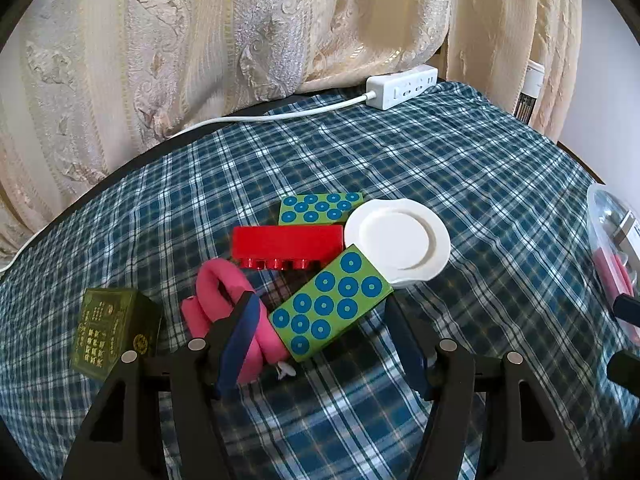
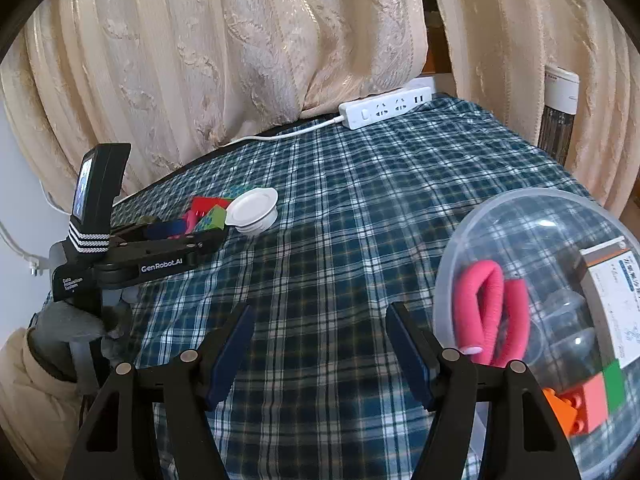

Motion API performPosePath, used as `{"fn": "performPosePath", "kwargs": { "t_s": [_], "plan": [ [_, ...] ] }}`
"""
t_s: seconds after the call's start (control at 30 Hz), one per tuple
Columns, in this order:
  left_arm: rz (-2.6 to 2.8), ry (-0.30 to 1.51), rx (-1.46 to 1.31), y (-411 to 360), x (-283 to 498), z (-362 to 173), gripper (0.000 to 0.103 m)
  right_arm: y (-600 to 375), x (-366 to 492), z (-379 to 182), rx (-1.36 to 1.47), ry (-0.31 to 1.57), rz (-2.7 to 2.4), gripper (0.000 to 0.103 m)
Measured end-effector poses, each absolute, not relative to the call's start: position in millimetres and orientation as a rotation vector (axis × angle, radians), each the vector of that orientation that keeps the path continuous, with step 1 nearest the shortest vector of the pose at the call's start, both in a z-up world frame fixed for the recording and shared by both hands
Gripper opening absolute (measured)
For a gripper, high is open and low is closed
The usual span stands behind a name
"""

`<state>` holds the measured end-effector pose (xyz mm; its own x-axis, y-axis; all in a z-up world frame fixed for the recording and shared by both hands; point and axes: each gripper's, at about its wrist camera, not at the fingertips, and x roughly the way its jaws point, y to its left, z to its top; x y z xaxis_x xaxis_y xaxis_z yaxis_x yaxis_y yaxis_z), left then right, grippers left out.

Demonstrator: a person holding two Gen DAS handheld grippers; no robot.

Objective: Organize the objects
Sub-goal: 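Move both grippers away from the bowl toward the remaining loose objects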

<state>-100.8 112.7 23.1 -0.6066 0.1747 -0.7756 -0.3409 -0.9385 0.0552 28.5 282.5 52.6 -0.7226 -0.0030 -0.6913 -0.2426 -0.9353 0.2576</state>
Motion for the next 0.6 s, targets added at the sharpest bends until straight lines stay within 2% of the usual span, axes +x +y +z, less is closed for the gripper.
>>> {"fn": "performPosePath", "kwargs": {
  "t_s": [0.1,0.17,0.23,0.37,0.47,0.5,0.53,0.6],
  "plan": [
    [2.57,0.28,-1.196,112.7,-102.4,23.0,0.065,280.5,22.8,51.2,-1.12,0.506,2.757,0.072],
    [2.567,0.27,-1.19,112.2,-103.2,22.9,0.06,279.0,18.5,50.6,-1.127,0.504,2.759,0.072],
    [2.56,0.257,-1.191,111.6,-104.5,22.7,0.05,277.5,14.5,49.9,-1.134,0.505,2.761,0.072],
    [2.559,0.231,-1.19,107.9,-104.6,23.1,0.045,272.0,7.8,48.9,-1.146,0.497,2.768,0.072],
    [2.552,0.201,-1.182,104.1,-103.0,25.3,0.037,267.9,1.4,49.6,-1.155,0.488,2.775,0.072],
    [2.556,0.198,-1.175,103.6,-101.6,26.8,0.034,267.0,-0.3,50.1,-1.158,0.488,2.776,0.072],
    [2.555,0.191,-1.166,103.0,-99.7,29.5,0.026,266.2,-2.7,50.3,-1.161,0.49,2.777,0.072],
    [2.551,0.179,-1.161,101.9,-97.4,32.8,0.021,265.8,-7.5,50.5,-1.168,0.5,2.777,0.072]
  ]
}}
